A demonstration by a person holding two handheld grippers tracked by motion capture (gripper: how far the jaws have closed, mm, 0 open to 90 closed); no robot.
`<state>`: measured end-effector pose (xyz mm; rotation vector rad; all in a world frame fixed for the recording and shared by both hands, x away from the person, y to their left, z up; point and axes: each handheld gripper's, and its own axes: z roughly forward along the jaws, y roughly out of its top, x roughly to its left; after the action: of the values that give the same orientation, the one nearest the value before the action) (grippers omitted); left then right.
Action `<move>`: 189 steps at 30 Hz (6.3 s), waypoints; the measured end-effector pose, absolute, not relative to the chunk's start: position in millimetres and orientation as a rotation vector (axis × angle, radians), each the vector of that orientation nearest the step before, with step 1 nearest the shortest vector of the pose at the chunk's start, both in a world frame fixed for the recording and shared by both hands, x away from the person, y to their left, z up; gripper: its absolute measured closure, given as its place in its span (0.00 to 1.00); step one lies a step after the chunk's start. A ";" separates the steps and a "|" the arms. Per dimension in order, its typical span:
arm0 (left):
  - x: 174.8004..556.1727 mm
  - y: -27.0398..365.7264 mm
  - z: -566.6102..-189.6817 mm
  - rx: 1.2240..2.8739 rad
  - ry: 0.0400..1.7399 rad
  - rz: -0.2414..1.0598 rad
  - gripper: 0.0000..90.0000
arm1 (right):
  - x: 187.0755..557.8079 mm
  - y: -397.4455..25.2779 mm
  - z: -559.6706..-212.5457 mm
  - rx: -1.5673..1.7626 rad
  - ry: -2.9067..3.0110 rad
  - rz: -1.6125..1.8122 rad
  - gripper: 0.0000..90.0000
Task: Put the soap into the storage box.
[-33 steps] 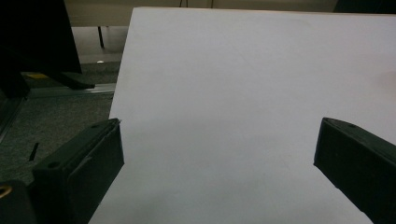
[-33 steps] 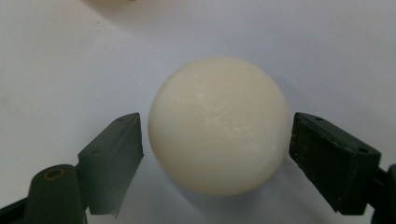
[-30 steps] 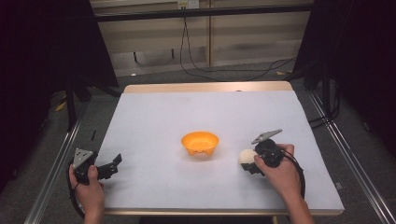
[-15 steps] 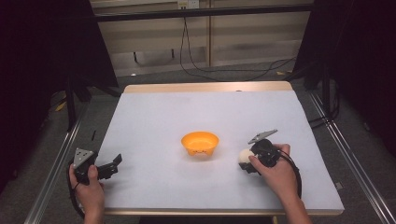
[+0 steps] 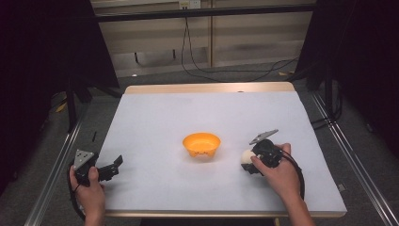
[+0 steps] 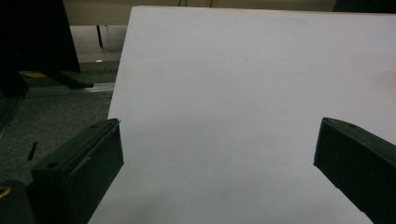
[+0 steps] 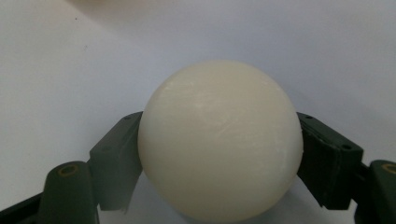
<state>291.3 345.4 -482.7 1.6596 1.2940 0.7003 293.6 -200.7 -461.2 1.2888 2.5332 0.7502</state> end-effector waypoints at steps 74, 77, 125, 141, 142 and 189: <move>289.7 345.2 -482.5 1.661 1.277 0.707 0.02 | 344.1 -134.0 -400.5 1.103 2.634 0.890 0.26; 289.7 345.2 -482.5 1.661 1.276 0.706 0.02 | 345.3 -130.1 -400.9 1.101 2.638 0.893 0.26; 289.8 344.9 -482.5 1.661 1.277 0.707 0.02 | 373.2 -69.6 -409.1 1.000 2.751 0.825 0.26; 289.8 344.4 -482.5 1.662 1.279 0.714 0.01 | 377.3 -63.7 -415.3 1.015 2.760 0.812 0.26; 289.8 344.8 -482.5 1.664 1.274 0.713 0.01 | 377.5 -63.7 -415.5 1.015 2.765 0.816 0.26; 289.2 344.2 -482.5 1.664 1.269 0.720 0.02 | 354.9 -145.5 -417.2 1.229 2.482 0.911 0.00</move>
<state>289.2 344.2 -482.5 1.6643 1.2691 0.7204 354.9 -145.5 -417.2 1.2292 2.4819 0.9114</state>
